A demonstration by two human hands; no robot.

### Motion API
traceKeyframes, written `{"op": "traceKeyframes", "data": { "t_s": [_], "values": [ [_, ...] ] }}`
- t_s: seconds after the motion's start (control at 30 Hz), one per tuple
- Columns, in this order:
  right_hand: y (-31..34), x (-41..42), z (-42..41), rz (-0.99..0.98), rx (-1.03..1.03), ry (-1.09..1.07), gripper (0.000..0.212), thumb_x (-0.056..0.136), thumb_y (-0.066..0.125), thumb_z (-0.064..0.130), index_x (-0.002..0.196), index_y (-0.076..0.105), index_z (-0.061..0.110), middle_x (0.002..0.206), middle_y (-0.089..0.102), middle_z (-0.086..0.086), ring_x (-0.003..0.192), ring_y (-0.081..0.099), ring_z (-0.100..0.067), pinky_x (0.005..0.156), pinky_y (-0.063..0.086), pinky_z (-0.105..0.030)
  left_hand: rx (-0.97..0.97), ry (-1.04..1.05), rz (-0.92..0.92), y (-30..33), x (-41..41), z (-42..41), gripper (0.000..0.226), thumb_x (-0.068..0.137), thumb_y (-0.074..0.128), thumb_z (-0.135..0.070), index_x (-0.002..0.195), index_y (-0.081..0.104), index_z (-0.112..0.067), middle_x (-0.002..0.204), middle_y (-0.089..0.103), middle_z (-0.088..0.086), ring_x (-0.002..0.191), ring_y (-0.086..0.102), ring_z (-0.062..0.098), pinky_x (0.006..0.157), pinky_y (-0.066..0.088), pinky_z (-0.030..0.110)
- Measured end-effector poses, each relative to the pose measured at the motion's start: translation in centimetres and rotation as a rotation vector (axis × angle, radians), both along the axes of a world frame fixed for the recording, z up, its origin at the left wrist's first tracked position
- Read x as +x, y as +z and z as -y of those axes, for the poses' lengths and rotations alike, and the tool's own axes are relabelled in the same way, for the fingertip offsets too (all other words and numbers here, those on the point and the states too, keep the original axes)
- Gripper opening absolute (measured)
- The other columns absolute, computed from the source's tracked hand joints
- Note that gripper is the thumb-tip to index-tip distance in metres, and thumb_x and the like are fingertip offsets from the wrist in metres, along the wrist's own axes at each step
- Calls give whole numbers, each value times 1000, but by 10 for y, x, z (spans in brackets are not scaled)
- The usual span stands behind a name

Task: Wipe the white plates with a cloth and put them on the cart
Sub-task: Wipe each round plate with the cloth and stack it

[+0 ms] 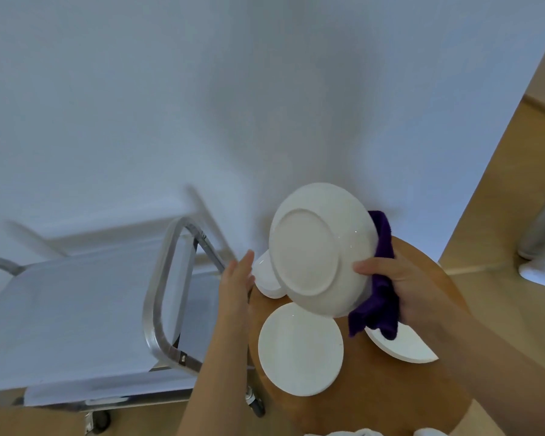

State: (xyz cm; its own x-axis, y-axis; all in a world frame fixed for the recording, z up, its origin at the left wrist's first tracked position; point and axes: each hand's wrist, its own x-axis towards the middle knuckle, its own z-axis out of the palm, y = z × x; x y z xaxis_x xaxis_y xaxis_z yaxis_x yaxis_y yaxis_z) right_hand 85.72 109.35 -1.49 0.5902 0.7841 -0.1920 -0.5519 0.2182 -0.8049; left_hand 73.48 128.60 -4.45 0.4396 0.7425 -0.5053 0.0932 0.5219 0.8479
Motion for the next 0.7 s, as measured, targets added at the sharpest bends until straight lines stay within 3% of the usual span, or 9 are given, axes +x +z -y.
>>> {"op": "traceKeyframes", "data": {
  "t_s": [0.07, 0.17, 0.3, 0.37, 0.47, 0.5, 0.6, 0.63, 0.7],
  "values": [
    [-7, -1, 5, -100, 29, 5, 43, 60, 65, 6, 103, 62, 13, 83, 73, -8, 67, 70, -22, 50, 54, -29, -213, -70, 190, -12, -5, 10, 69, 68, 73, -46, 129, 59, -16, 129, 60, 17, 103, 64, 28, 61, 57, 43],
    [-19, -7, 9, -239, 60, 30, 44, 50, 79, 12, 94, 72, 11, 87, 72, -12, 73, 70, -27, 55, 56, -35, -360, -182, 445, -17, -9, 24, 36, 72, 70, -41, 95, 78, -16, 109, 70, 17, 91, 70, 34, 65, 58, 46],
    [-29, -7, 17, -359, 24, 33, 65, 23, 95, 22, 84, 77, 9, 89, 72, -15, 75, 70, -32, 58, 56, -40, -362, -210, 526, -13, -10, 24, 56, 54, 90, -35, 102, 76, -12, 113, 69, 19, 96, 69, 36, 69, 57, 48],
    [-30, -6, 21, -388, -83, -8, 62, 34, 94, 29, 89, 76, 7, 91, 72, -17, 75, 70, -33, 57, 56, -41, -304, -233, 547, -6, -10, 25, 52, 73, 74, -39, 117, 68, -12, 120, 66, 18, 104, 66, 35, 74, 57, 48],
    [-27, -3, 20, -334, -277, -188, 45, 64, 71, 56, 85, 76, 18, 73, 73, -9, 60, 70, -26, 47, 54, -35, -180, -265, 519, 6, -9, 27, 57, 83, 54, -45, 129, 56, -12, 125, 63, 17, 112, 62, 33, 81, 56, 46],
    [-25, 0, 19, -315, -307, -261, 49, 70, 62, 63, 92, 74, 21, 73, 72, -6, 60, 70, -23, 49, 53, -34, -119, -281, 492, 10, -8, 27, 59, 84, 51, -47, 131, 54, -12, 126, 63, 16, 114, 61, 33, 84, 55, 47],
    [-15, 21, 10, -304, -249, -462, 63, 81, 48, 68, 127, 52, 25, 105, 65, 3, 91, 63, -18, 81, 50, -37, 124, -312, 336, 24, -6, 29, 68, 80, 46, -59, 134, 52, -16, 125, 64, 12, 115, 60, 32, 95, 49, 51],
    [-5, 25, 6, -207, -273, -501, 59, 84, 45, 67, 127, 51, 26, 100, 64, 5, 88, 62, -15, 81, 50, -35, 225, -329, 249, 30, -4, 31, 70, 76, 45, -66, 130, 56, -22, 118, 68, 4, 109, 64, 25, 89, 53, 47],
    [13, 25, -6, 190, -383, -526, 33, 90, 41, 60, 100, 56, 33, 67, 63, 6, 55, 63, -11, 53, 53, -28, 438, -359, 79, 35, 3, 40, 58, 70, 40, -74, 107, 63, -36, 91, 73, -10, 83, 69, 9, 63, 56, 24]
  ]
}}
